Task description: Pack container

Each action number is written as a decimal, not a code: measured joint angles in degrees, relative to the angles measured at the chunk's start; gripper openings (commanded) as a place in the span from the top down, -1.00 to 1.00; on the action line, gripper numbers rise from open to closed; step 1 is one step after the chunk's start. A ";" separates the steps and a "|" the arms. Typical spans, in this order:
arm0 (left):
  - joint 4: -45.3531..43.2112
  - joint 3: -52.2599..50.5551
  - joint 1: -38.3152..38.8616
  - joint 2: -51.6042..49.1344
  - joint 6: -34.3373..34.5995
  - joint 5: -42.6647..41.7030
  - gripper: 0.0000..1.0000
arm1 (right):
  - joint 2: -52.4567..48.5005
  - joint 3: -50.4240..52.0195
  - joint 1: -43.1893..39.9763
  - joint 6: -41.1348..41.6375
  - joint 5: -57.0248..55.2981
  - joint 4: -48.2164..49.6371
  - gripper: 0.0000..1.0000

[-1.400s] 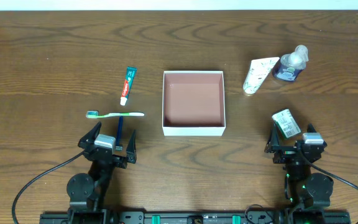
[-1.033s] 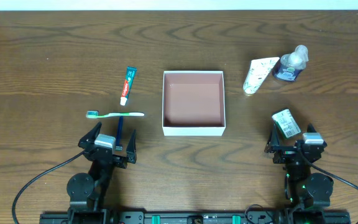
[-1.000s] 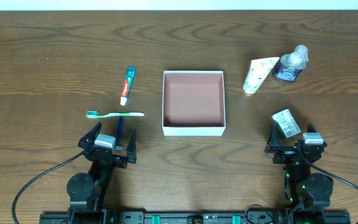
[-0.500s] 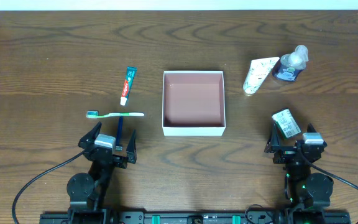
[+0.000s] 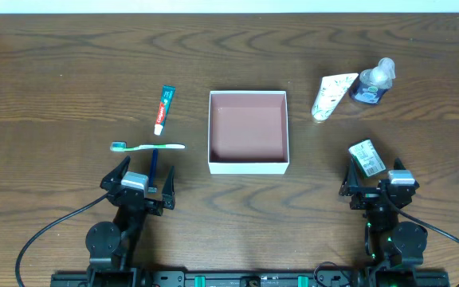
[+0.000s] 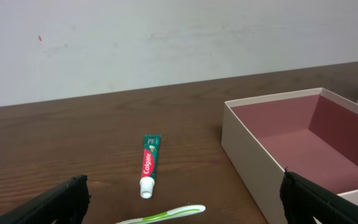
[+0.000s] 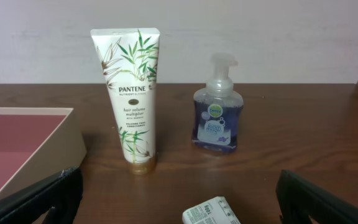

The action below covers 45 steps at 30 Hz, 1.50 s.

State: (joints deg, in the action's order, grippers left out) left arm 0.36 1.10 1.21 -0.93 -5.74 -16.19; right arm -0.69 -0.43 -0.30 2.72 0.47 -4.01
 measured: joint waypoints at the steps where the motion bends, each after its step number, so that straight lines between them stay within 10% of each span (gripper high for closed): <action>1: -0.02 0.00 0.00 0.00 0.00 0.00 -0.96 | 0.00 0.00 0.00 0.00 0.00 0.00 -0.98; 34: -0.02 0.00 0.00 0.00 0.00 0.00 -0.96 | -0.02 0.02 0.00 0.11 0.50 1.99 -0.98; 45: -0.02 0.00 0.00 0.00 -0.02 0.00 -0.96 | -1.73 -2.62 0.00 0.35 22.77 3.74 -0.99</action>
State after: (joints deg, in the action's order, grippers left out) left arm 0.34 1.10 1.21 -0.93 -5.76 -16.19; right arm -2.42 -3.05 -0.30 3.07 23.24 -0.27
